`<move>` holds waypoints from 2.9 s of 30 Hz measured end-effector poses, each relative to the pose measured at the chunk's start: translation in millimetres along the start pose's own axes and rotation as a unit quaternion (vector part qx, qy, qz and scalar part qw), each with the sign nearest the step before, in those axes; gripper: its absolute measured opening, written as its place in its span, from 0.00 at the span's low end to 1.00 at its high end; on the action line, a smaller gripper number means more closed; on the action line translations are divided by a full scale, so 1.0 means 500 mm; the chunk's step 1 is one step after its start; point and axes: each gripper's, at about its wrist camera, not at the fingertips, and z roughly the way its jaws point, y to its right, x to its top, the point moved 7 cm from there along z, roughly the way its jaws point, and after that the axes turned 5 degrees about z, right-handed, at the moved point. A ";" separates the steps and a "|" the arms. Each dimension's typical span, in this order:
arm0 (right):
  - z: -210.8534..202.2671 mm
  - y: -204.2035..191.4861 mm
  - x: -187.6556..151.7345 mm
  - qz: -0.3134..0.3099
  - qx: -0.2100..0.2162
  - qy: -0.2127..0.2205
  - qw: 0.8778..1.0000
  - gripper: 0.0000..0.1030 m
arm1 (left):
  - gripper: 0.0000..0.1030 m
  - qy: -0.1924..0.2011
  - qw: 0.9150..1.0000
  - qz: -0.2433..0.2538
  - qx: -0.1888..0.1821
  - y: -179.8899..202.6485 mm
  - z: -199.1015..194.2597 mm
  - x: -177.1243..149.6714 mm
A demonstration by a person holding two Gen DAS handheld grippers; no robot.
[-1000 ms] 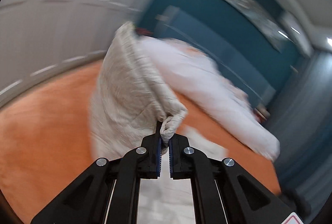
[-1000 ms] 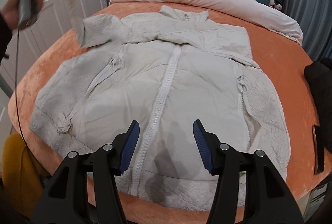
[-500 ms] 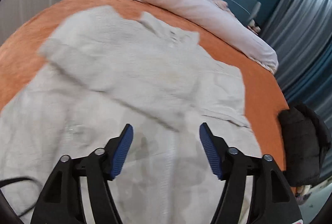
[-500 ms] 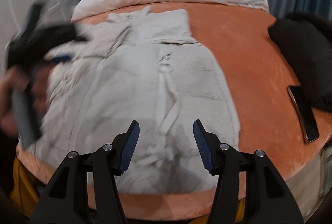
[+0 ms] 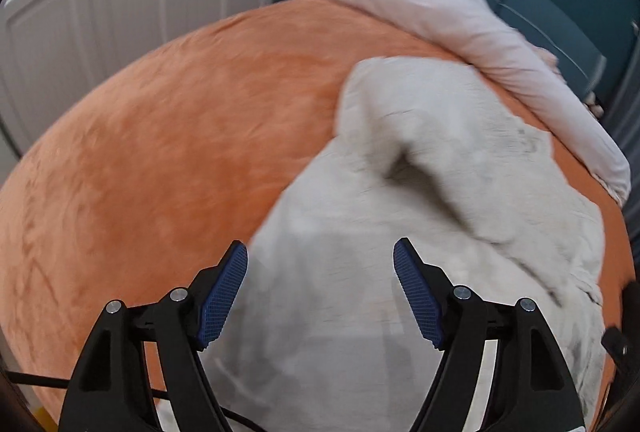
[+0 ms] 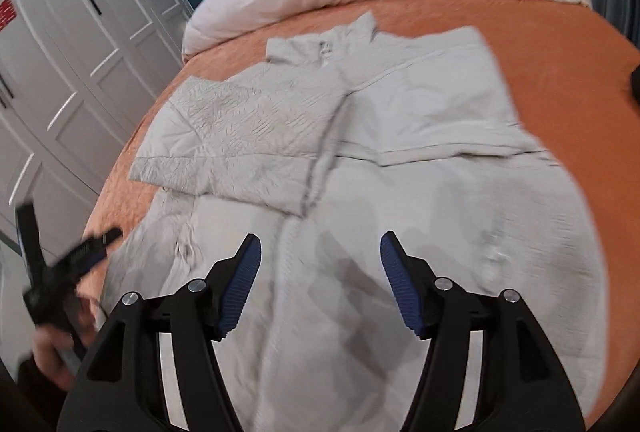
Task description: Fold large clothes
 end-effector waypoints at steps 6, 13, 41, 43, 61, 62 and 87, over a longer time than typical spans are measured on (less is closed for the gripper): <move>0.099 -0.036 0.016 0.029 0.006 -0.021 0.999 0.58 | 0.72 -0.040 0.999 -0.036 0.006 -0.066 0.052 -0.055; 0.016 -0.106 0.170 -0.003 0.039 0.082 0.996 0.00 | 0.71 -0.027 0.999 -0.024 0.001 -0.059 0.040 -0.048; 0.084 0.110 0.231 0.062 -0.018 0.066 0.996 0.04 | 0.32 -0.058 0.993 -0.080 -0.071 0.131 0.202 0.124; 0.005 0.046 0.247 0.034 0.053 0.131 0.989 0.03 | 0.23 -0.050 0.995 -0.064 -0.060 0.133 0.203 0.130; -0.176 0.260 0.006 -0.022 -0.141 0.089 0.986 0.58 | 0.76 -0.017 0.998 -0.022 -0.055 -0.041 0.011 0.026; -0.196 0.271 -0.026 -0.034 -0.153 0.082 0.984 0.60 | 0.77 -0.028 0.998 -0.025 -0.055 -0.062 -0.005 0.003; -0.408 0.306 -0.386 0.021 -0.109 -0.047 0.993 0.13 | 0.03 -0.136 0.985 0.048 -0.095 -0.165 -0.314 -0.344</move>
